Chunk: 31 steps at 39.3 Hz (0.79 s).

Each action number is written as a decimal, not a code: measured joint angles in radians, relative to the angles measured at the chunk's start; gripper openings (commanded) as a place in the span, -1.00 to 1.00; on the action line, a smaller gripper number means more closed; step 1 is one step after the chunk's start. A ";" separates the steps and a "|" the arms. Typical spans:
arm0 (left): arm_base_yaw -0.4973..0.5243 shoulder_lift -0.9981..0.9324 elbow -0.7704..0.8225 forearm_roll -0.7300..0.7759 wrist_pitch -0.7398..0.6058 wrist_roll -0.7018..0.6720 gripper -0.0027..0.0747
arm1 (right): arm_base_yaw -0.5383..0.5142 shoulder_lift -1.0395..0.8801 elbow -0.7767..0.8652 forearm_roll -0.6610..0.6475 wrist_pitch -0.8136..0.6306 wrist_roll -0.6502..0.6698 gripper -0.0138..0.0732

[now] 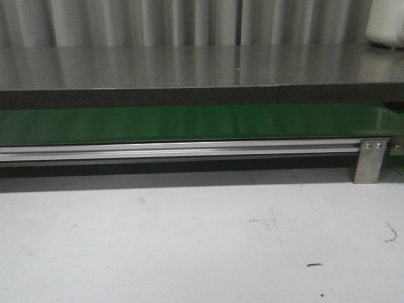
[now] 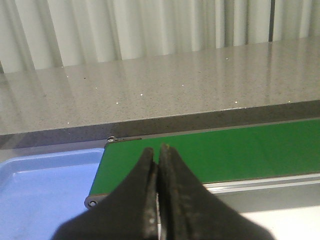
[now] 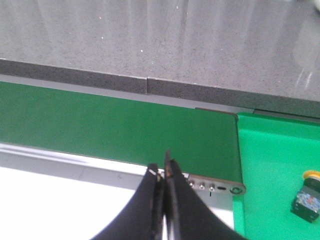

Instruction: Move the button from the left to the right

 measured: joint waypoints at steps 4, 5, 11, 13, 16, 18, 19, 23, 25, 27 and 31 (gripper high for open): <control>0.000 0.000 0.000 0.000 0.000 0.000 -0.99 | 0.000 -0.129 0.082 0.000 0.000 0.000 -0.84; 0.000 0.000 0.000 0.000 0.000 0.000 -0.99 | 0.000 -0.151 0.098 0.000 0.000 0.000 -0.84; 0.000 0.000 0.000 0.000 0.000 0.000 -0.99 | 0.000 -0.259 0.145 0.000 0.012 0.000 -0.84; 0.000 0.000 0.000 0.000 0.000 0.000 -0.99 | 0.000 -0.273 0.148 0.000 0.014 0.000 -0.84; 0.000 0.000 0.000 0.000 0.000 0.000 -0.99 | 0.000 -0.276 0.150 0.000 0.014 0.000 -0.84; 0.000 0.000 0.000 0.000 0.000 0.000 -0.99 | 0.000 -0.276 0.150 0.000 0.014 0.000 -0.84; 0.000 0.000 0.000 0.000 0.000 0.000 -0.99 | 0.000 -0.276 0.150 0.000 0.015 0.000 -0.84; 0.000 0.000 0.000 0.000 0.000 0.000 -0.99 | 0.000 -0.276 0.150 0.000 0.015 0.000 -0.84; 0.000 0.000 0.000 0.000 0.000 0.000 -0.99 | 0.000 -0.276 0.150 0.000 0.015 -0.002 -0.84; 0.000 0.000 0.000 0.000 0.000 0.000 -0.99 | 0.000 -0.276 0.150 0.000 0.015 -0.002 -0.84; 0.000 0.000 0.000 0.000 0.000 0.000 -0.99 | 0.000 -0.276 0.150 0.000 0.015 -0.002 -0.84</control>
